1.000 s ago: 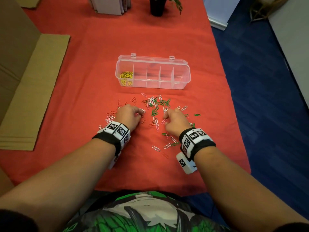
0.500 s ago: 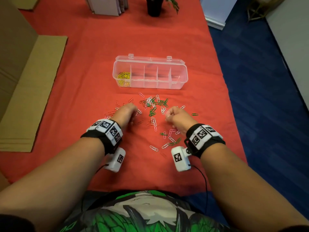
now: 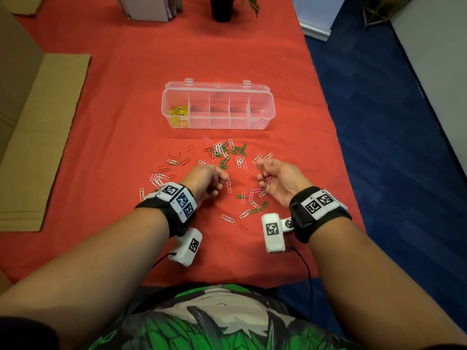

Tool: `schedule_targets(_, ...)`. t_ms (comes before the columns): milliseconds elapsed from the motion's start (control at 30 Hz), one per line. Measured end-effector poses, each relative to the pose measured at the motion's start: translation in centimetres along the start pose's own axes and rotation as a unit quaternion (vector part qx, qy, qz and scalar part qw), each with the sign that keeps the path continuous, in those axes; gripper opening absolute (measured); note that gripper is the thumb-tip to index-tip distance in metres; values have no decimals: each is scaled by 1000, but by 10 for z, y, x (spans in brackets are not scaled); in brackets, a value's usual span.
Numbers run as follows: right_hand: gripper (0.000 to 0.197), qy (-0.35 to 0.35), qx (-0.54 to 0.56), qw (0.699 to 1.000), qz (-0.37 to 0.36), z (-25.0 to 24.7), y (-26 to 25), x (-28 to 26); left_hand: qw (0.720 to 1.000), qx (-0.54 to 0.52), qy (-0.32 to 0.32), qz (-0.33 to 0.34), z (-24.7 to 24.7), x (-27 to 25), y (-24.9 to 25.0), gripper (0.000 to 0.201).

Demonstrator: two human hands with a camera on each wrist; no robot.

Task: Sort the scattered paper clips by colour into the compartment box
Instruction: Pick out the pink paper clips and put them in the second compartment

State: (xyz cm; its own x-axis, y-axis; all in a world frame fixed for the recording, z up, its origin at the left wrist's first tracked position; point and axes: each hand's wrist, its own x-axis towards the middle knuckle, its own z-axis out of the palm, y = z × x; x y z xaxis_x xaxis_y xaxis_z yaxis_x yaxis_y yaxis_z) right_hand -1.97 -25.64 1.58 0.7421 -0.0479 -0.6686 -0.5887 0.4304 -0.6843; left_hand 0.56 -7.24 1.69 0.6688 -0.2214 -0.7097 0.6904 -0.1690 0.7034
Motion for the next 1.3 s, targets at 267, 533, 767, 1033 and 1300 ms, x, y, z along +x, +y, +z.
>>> schedule_targets(267,21,62,-346,935,-59,-16,19,2,976,178,29,123,10,14,-21,21)
schedule_targets(533,30,107,-708,672,-190,-7,44,-2,806,526,91,255,8,18,-30,27)
schedule_targets(767,9,53,-666,720,-189,-3,38,2,843,469,106,240,5,20,-29,10)
schedule_targets(1033,28,32,-231,970,-65,-2,11,1,993,-117,-18,18,-9,0,0,9)
schedule_targets(1300,18,40,-200,979,17,5,8,4,999,-31,9,16,-1,13,-7,32)
